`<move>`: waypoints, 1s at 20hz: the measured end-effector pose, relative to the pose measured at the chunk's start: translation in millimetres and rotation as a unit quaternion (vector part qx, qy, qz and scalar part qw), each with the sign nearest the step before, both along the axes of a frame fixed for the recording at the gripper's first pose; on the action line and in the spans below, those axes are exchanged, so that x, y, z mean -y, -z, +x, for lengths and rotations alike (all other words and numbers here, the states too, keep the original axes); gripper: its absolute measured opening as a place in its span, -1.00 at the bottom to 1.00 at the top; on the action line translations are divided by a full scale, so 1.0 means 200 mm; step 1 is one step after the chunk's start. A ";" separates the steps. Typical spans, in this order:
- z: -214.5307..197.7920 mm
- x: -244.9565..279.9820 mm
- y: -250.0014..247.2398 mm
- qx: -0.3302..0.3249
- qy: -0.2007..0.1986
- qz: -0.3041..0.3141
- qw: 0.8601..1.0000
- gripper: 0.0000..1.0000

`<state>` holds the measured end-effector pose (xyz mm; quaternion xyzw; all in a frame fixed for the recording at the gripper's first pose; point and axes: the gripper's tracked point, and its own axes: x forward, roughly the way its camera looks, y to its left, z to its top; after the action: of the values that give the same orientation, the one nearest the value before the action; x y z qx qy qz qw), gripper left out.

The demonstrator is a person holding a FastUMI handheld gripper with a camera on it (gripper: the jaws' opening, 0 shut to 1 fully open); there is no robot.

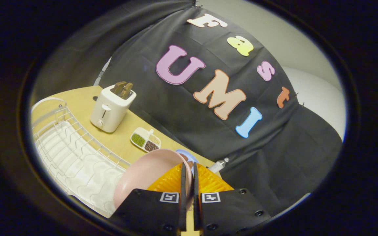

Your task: Take the plate from the dish rack, then take the spoon from the basket and place it into the plate.

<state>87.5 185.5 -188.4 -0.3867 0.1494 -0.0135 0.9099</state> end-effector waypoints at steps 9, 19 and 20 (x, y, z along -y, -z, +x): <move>-0.05 0.17 -0.20 0.009 0.002 0.035 0.999 -0.78; -0.27 0.60 -0.36 0.000 0.023 0.118 0.993 -0.79; -0.30 0.64 -0.36 -0.006 0.025 0.125 0.992 -0.79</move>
<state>28.3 57.0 -115.8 -0.2659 0.1650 -0.0156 0.9496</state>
